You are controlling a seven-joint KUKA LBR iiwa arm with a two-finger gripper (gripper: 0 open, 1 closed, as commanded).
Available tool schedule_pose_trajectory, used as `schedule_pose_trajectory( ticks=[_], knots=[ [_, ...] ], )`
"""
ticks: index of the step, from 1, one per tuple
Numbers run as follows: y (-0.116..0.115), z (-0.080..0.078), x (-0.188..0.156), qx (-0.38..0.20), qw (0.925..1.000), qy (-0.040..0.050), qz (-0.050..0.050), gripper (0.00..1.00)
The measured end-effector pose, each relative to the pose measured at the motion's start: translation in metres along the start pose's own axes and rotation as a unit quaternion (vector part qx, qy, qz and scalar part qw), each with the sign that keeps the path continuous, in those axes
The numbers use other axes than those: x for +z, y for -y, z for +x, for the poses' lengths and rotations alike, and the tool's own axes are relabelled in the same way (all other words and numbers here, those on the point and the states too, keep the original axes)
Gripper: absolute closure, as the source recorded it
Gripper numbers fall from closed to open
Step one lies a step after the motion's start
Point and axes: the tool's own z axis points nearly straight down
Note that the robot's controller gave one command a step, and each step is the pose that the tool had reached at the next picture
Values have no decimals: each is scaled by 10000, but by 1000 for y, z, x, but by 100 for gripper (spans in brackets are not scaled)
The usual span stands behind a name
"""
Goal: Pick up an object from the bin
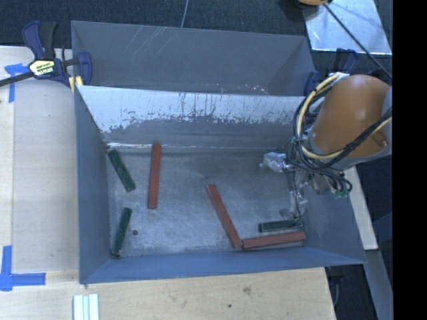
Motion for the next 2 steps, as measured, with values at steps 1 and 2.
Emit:
schedule_pose_trajectory(
  ticks=[1,2],
  knots=[
    [24,36,4,-534,9986,-41,6,0],
    [1,40,27,336,9994,-27,1,0]
  ],
)
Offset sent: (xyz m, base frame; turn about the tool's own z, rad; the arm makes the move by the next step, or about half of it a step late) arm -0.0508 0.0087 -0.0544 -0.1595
